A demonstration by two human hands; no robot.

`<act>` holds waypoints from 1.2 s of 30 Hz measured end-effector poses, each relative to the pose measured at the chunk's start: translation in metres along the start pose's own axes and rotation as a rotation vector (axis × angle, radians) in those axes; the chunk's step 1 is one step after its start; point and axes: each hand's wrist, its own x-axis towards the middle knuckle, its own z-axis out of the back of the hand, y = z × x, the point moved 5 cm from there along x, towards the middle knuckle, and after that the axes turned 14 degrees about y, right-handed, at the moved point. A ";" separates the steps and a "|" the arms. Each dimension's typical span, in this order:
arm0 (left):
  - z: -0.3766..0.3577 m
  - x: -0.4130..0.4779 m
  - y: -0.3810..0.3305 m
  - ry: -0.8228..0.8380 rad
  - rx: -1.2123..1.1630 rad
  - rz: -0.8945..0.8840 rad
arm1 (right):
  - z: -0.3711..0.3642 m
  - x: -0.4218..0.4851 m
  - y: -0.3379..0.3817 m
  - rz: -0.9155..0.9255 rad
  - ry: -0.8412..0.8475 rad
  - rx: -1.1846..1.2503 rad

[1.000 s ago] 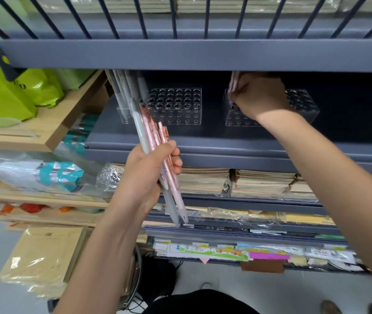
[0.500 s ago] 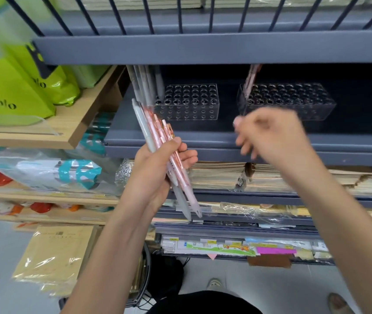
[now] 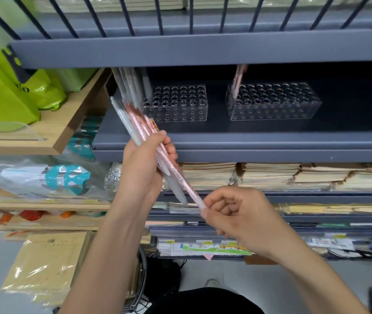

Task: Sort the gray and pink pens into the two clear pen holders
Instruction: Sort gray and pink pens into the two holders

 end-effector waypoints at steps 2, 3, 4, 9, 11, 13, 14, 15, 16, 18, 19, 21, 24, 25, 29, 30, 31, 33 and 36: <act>0.001 0.006 -0.003 -0.019 0.004 -0.016 | 0.010 -0.006 -0.004 -0.016 0.006 0.043; 0.000 0.008 -0.003 -0.012 0.011 -0.021 | 0.015 -0.008 -0.005 -0.015 0.000 0.067; -0.002 0.008 -0.002 0.001 0.017 -0.022 | 0.022 -0.008 -0.004 -0.006 -0.013 0.084; -0.021 0.006 0.016 0.061 -0.031 -0.006 | 0.071 -0.001 0.014 0.153 -0.178 0.108; -0.025 0.006 0.021 0.063 -0.034 0.003 | 0.095 0.004 0.025 0.246 -0.267 0.042; -0.028 0.005 0.025 0.066 -0.043 0.008 | 0.122 0.009 0.038 0.328 -0.395 -0.030; -0.030 0.005 0.026 0.068 -0.051 0.008 | 0.135 0.013 0.045 0.344 -0.460 -0.076; -0.031 0.004 0.027 0.068 -0.057 0.008 | 0.146 0.018 0.051 0.344 -0.510 -0.125; -0.033 0.003 0.028 0.066 -0.060 0.007 | 0.155 0.025 0.057 0.339 -0.536 -0.173; -0.036 0.001 0.030 0.059 -0.057 0.002 | 0.168 0.043 0.067 0.347 -0.559 -0.230; -0.037 0.000 0.032 0.054 -0.053 -0.002 | 0.174 0.054 0.070 0.358 -0.565 -0.262; -0.038 -0.003 0.034 0.040 -0.040 -0.011 | 0.179 0.074 0.075 0.334 -0.568 -0.399; -0.037 -0.007 0.035 0.006 -0.028 -0.032 | 0.179 0.095 0.079 0.240 -0.534 -0.630; -0.036 -0.007 0.034 -0.002 -0.021 -0.041 | 0.180 0.100 0.080 0.213 -0.512 -0.697; -0.031 -0.008 0.031 -0.015 -0.004 -0.068 | 0.174 0.113 0.083 0.129 -0.383 -0.881; -0.031 -0.008 0.031 -0.009 -0.003 -0.067 | 0.173 0.115 0.084 0.119 -0.364 -0.897; -0.030 -0.008 0.031 -0.003 -0.001 -0.063 | 0.172 0.116 0.084 0.107 -0.358 -0.918; -0.029 -0.009 0.032 0.004 0.003 -0.055 | 0.171 0.119 0.085 0.082 -0.361 -0.954; -0.026 -0.009 0.032 0.000 0.016 -0.057 | 0.171 0.122 0.084 0.040 -0.341 -0.966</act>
